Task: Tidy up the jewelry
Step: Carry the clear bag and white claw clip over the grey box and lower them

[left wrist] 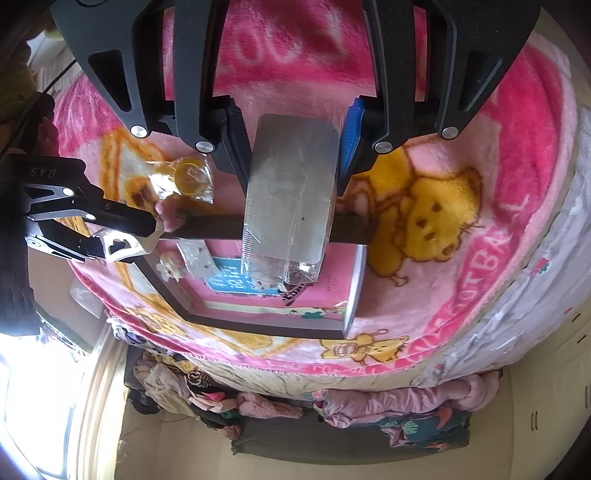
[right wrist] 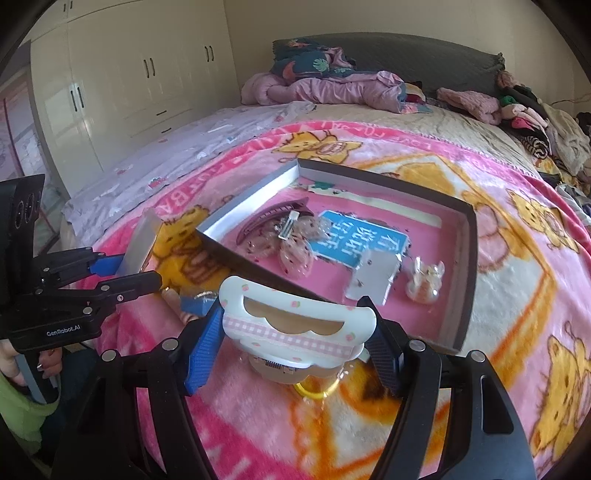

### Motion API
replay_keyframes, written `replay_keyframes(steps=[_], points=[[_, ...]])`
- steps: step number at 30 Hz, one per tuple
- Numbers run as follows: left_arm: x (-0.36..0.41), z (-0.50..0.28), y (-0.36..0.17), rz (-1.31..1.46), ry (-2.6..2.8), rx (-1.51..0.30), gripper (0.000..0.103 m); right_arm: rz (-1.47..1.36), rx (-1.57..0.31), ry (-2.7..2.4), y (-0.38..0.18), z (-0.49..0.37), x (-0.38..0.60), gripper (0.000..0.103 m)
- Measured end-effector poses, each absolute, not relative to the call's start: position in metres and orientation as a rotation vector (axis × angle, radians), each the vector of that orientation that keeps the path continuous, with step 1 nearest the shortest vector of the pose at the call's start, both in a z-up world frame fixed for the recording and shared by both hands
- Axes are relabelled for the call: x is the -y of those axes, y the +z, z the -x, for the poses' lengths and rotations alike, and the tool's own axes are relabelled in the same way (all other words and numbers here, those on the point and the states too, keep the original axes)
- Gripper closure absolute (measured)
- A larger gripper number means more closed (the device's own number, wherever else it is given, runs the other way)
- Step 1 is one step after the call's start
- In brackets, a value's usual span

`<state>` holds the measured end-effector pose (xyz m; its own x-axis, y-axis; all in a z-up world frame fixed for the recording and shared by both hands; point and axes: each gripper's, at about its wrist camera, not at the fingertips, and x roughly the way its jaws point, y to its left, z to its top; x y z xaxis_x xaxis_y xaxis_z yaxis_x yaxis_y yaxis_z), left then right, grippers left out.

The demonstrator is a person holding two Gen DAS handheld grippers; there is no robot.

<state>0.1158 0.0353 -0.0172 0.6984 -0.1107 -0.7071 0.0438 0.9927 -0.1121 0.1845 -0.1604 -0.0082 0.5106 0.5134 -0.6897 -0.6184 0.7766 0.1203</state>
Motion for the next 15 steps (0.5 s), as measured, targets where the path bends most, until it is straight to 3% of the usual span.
replay_keyframes(steps=[15], points=[[-0.055,-0.131,-0.014,0.116,-0.054,-0.804,0.069,0.111,-0.772,0.679,-0.006,-0.210,0.156,0.035]])
